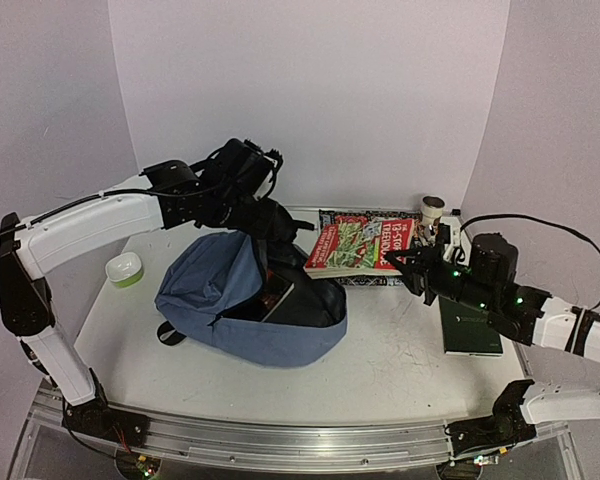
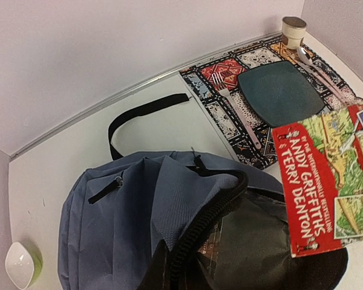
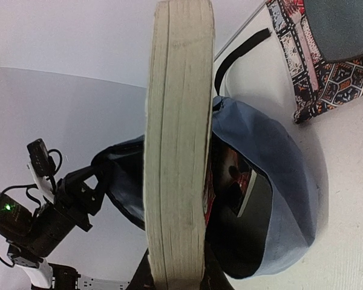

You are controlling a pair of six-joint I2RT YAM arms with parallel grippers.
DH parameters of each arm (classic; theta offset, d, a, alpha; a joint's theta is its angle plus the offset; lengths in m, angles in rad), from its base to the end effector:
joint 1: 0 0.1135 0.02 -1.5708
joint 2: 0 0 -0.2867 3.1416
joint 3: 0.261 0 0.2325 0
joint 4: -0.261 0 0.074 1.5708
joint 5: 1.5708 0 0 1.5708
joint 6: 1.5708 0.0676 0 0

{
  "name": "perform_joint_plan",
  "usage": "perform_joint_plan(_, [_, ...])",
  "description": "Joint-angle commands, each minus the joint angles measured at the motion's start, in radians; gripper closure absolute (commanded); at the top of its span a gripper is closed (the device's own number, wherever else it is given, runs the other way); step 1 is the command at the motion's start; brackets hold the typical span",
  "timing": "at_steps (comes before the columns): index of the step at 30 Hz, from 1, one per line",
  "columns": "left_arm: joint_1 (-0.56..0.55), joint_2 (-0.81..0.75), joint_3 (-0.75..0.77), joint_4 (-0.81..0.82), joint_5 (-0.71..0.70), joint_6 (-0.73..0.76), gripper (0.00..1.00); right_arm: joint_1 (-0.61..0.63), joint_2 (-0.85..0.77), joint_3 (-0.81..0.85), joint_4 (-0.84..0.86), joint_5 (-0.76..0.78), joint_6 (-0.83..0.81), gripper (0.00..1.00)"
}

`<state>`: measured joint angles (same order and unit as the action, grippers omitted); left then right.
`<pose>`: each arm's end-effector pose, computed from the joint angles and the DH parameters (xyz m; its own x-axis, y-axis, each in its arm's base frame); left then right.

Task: Pack the student bag
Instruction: Pick up the largest pocket of the bag from the student bag, then place the book in the largest pocket of the bag.

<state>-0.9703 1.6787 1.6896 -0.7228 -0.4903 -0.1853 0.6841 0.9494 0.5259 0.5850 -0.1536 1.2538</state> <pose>0.2387 -0.2922 0.3737 -0.4598 0.3837 -0.8008 0.4494 0.8784 0.1629 0.1651 0.1480 0.3316 -0.6658 0.6687 -0.3310 -0.3496 0.1124 0.9301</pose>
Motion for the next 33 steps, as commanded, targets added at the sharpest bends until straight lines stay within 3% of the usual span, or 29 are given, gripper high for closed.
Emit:
perform_joint_plan(1, [0.005, -0.011, 0.103, 0.040, 0.009, -0.039, 1.00, 0.048, 0.018, 0.009, 0.142, -0.027, 0.013, 1.00])
perform_joint_plan(13, [0.007, -0.055, 0.123, 0.032, 0.144, -0.113, 1.00, 0.130, 0.253, 0.056, 0.320, -0.012, 0.017, 1.00])
perform_joint_plan(25, [0.008, -0.098, 0.121, 0.031, 0.241, -0.170, 1.00, 0.169, 0.597, 0.261, 0.590, 0.024, 0.034, 1.00])
perform_joint_plan(33, [0.008, -0.105, 0.119, 0.037, 0.283, -0.219, 1.00, 0.234, 0.788, 0.366, 0.643, 0.178, 0.124, 1.00])
